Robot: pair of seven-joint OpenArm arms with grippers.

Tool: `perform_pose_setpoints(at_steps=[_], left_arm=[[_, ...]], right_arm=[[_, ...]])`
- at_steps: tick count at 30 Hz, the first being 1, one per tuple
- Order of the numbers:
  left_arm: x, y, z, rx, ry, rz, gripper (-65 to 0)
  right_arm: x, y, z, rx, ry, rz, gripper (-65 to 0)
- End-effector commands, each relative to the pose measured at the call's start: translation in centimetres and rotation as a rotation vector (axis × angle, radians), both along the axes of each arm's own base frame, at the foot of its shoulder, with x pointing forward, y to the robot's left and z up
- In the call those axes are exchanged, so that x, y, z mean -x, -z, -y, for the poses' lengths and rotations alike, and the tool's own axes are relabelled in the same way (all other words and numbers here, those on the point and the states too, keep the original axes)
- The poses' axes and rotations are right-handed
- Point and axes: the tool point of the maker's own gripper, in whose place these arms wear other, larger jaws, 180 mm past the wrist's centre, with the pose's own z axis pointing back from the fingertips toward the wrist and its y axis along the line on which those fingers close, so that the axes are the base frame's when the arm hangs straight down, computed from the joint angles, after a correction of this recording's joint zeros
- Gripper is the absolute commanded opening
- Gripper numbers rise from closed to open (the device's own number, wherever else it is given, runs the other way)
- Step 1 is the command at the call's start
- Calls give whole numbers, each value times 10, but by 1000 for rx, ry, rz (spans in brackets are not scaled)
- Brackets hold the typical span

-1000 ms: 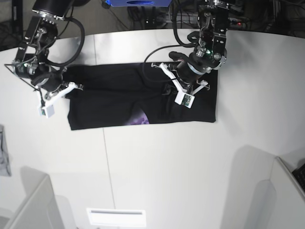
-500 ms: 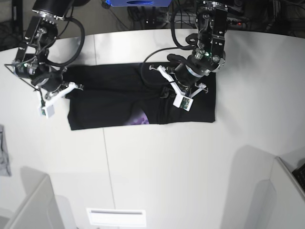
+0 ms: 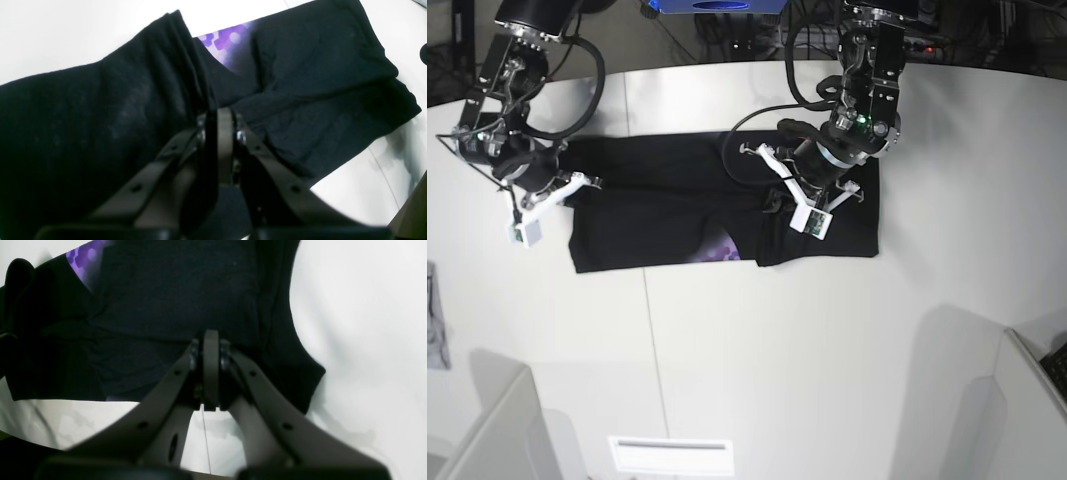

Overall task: Fold the T-shirt properly
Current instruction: 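Press the folded end flat with the left gripper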

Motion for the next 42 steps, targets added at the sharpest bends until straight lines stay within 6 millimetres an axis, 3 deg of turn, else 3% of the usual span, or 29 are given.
perform_pose_setpoints(at_steps=[1,8,30,36,39,42], left_arm=[[-7,-13,5,32,-1,44,-650],[-3,3,5,26,-1,-2,-650],[-4,3,4,26,-2,0,-650],[-10,-3,10,29,13,19,-354],[-10,-9,29,37,71,37,-281],[-7,-16,52,49,141,55,-267]], right_arm=[[-7,-9,3,10,-1,41,-650],[-8,-9,2,10,-4,42,-650],[-8,-9,2,10,-4,42,-650],[-8,-9,2,10,-4,42,-650],[-8,-9,2,10,-4,42,-650],[-8,-9,2,10,-4,42,-650]])
